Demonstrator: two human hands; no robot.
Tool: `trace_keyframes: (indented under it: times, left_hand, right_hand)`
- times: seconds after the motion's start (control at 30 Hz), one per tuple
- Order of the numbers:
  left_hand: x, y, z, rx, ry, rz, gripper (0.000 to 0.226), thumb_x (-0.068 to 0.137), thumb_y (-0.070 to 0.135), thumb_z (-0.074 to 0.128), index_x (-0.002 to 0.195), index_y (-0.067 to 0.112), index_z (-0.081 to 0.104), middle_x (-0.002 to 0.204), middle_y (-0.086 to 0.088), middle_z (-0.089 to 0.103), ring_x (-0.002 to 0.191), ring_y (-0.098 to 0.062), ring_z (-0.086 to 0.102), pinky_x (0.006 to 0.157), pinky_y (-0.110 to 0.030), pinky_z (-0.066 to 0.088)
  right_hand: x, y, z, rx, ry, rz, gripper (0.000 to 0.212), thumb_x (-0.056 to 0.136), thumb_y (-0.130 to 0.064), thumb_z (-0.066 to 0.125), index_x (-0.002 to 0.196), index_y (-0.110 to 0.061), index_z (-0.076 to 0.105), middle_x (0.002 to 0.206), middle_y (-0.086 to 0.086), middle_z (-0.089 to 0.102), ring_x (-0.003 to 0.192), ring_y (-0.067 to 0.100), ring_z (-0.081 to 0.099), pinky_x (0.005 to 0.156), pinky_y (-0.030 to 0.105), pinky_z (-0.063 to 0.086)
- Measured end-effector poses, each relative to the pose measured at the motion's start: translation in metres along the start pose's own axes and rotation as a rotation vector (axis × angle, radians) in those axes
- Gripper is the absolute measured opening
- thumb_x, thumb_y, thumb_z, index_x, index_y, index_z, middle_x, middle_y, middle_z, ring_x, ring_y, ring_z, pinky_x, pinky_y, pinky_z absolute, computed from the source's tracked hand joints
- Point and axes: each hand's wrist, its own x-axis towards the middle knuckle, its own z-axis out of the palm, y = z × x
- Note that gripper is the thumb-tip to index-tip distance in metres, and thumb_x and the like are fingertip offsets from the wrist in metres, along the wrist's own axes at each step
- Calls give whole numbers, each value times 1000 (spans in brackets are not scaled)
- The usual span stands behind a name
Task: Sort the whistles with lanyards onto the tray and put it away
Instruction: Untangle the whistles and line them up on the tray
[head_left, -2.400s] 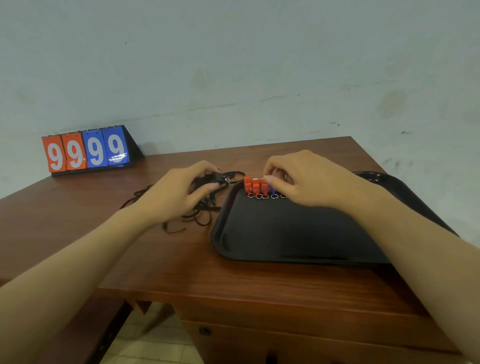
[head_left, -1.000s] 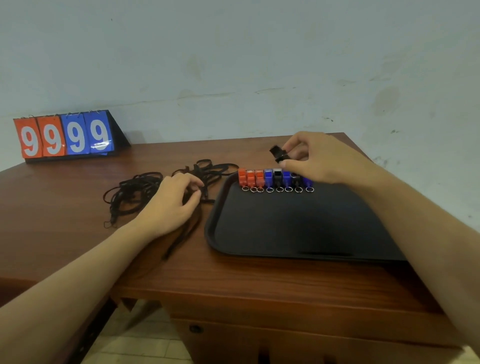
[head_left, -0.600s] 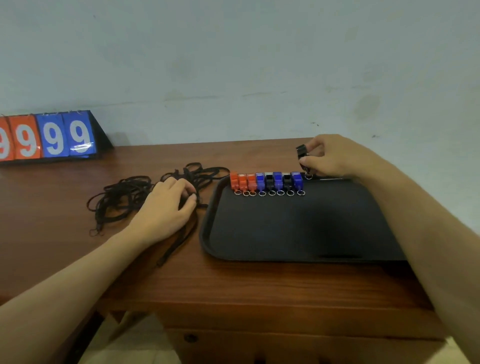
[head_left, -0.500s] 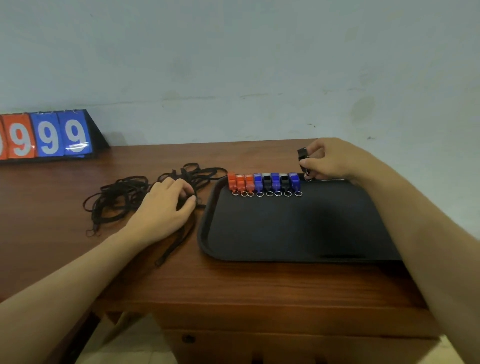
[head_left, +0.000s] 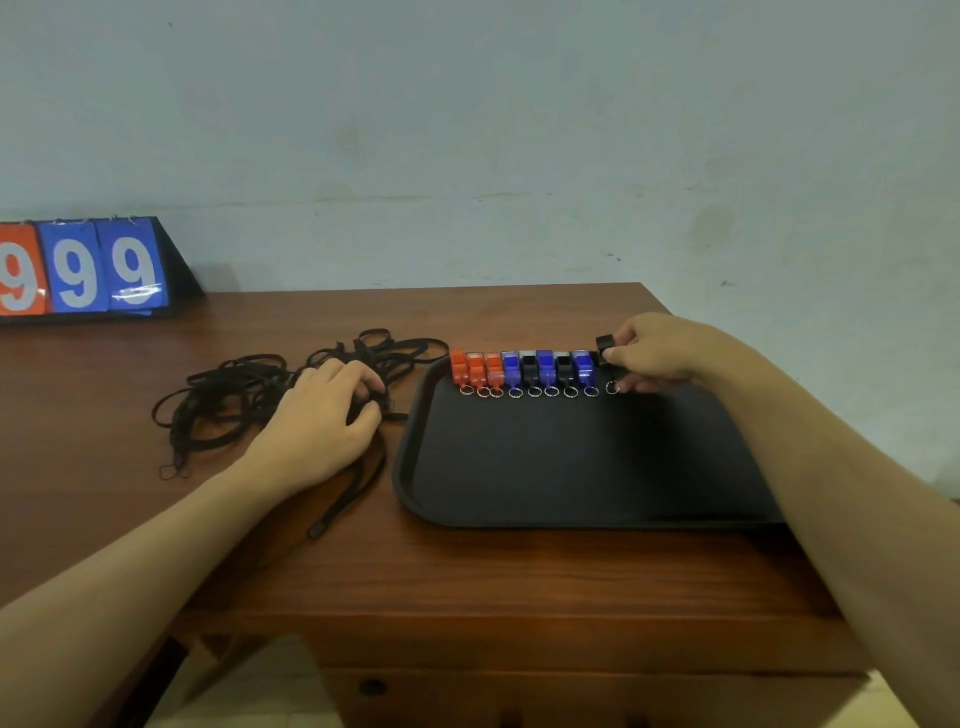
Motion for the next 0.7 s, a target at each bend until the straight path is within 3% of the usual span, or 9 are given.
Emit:
trace_keyframes:
  times: [0.23, 0.33, 0.4, 0.5, 0.7]
  left_hand:
    - [1, -2, 1, -7, 2, 6, 20, 94, 33, 56, 114, 35, 57, 101, 16, 52, 101, -14, 51, 95, -43, 48]
    - [1, -2, 1, 1, 9, 8, 21, 94, 33, 56, 115, 34, 57, 101, 15, 53, 101, -14, 51, 96, -44, 47]
    - [1, -2, 1, 0, 4, 4, 21, 94, 34, 55, 115, 34, 57, 102, 15, 53, 102, -13, 51, 96, -44, 47]
    - [0, -2, 1, -6, 9, 7, 20, 94, 34, 55, 114, 35, 57, 101, 16, 52, 102, -13, 51, 96, -44, 47]
    - [0, -2, 0, -3, 10, 15, 20, 94, 35, 55, 114, 35, 56, 100, 16, 52, 100, -13, 51, 95, -43, 47]
  right_hand:
    - [5, 3, 2, -26, 15, 10, 19, 104, -24, 53, 91, -15, 63, 103, 16, 74, 104, 27, 72, 80, 35, 60]
    - [8, 5, 4, -59, 24, 0, 21, 104, -25, 53, 101, -9, 66, 96, 12, 73, 92, 25, 71, 71, 29, 57]
    - [10, 7, 5, -127, 43, -25, 28, 104, -28, 54, 104, -5, 69, 91, 12, 71, 80, 23, 66, 72, 30, 54]
    - [9, 7, 6, -239, 82, -60, 32, 102, -33, 54, 104, -5, 70, 98, 17, 75, 73, 25, 63, 75, 31, 48]
    - [10, 8, 6, -288, 105, -78, 31, 102, -33, 55, 104, -8, 73, 100, 15, 76, 93, 31, 72, 89, 35, 53]
